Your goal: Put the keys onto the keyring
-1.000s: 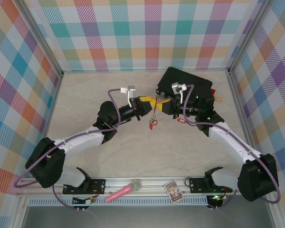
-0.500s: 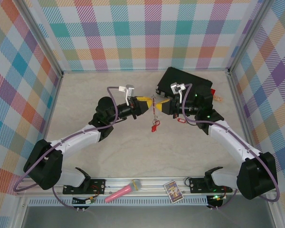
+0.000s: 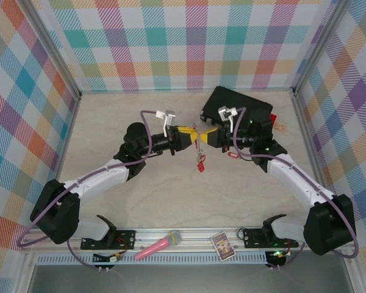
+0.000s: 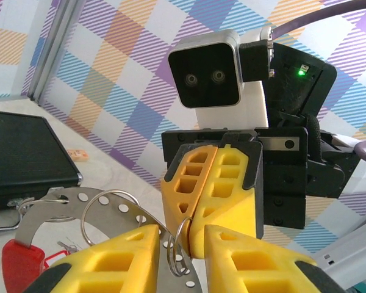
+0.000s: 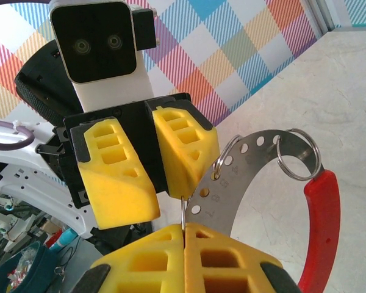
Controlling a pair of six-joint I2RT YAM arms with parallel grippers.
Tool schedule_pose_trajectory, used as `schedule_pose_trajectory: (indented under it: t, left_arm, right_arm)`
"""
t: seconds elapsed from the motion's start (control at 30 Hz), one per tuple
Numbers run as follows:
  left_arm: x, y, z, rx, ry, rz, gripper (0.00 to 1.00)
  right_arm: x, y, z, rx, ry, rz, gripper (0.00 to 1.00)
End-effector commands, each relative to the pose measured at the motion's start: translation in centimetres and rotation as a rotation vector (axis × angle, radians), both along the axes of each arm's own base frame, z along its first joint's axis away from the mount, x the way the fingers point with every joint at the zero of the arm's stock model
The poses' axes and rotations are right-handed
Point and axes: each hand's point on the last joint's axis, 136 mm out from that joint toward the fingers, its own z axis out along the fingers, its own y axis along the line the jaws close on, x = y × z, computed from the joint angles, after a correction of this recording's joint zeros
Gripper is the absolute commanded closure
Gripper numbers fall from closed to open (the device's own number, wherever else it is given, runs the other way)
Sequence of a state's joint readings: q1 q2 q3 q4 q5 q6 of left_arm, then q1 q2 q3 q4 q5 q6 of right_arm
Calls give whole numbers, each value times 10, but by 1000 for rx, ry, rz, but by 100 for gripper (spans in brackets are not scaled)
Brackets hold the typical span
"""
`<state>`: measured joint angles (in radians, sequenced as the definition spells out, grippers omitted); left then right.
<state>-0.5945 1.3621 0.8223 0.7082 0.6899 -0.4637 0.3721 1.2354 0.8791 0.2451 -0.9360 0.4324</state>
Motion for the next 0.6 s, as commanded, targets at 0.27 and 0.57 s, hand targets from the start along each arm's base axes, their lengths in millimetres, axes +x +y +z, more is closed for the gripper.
schedule_pose_trajectory:
  t: [0.27,0.57]
  left_arm:
    - [-4,-3,14,-23,-28,-48,77]
    - [-8,-5,11,-20,-26,-83,81]
  right_arm:
    - [0,0,17,22,-59,21,100]
    - [1,-1,16,21,-57,15,100]
